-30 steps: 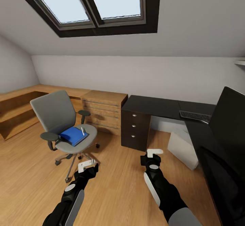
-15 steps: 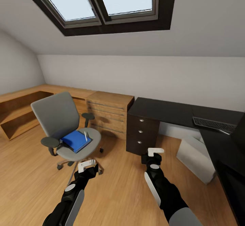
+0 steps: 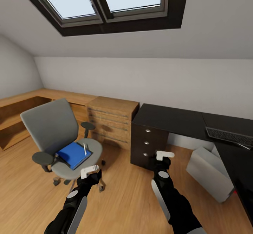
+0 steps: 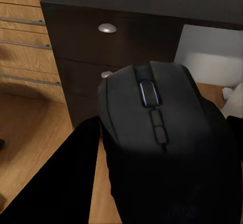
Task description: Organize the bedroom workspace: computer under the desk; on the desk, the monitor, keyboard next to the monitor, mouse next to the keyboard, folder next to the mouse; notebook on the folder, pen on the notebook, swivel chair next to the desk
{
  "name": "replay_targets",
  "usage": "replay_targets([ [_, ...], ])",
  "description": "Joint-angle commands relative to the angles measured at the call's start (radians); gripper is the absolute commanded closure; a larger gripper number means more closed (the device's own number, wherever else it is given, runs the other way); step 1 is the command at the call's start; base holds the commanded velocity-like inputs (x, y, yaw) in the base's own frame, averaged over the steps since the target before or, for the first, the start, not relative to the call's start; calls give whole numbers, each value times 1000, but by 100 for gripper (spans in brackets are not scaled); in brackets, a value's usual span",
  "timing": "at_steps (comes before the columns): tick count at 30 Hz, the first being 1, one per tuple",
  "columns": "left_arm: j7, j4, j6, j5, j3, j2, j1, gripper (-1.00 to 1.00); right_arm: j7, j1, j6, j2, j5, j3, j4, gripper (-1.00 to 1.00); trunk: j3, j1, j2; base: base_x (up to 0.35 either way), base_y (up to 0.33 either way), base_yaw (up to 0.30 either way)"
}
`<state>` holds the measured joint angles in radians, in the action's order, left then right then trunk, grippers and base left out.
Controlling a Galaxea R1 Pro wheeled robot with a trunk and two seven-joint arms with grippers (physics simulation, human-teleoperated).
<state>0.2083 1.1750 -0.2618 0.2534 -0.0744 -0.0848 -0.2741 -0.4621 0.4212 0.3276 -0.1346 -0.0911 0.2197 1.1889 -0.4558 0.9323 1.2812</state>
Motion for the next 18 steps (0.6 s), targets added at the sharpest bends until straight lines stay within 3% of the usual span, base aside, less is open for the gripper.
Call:
replay_targets([
  [1,8,2,-4,10,-2,0,-1,-100,-8,1,2,1,-11,2,1,100,-1,1,1,322,0,0],
  [18,8,2,-4,10,-2,0,-1,-100,-10,1,2,3,-8,1,-4,100,-1,1,1,323,0,0],
])
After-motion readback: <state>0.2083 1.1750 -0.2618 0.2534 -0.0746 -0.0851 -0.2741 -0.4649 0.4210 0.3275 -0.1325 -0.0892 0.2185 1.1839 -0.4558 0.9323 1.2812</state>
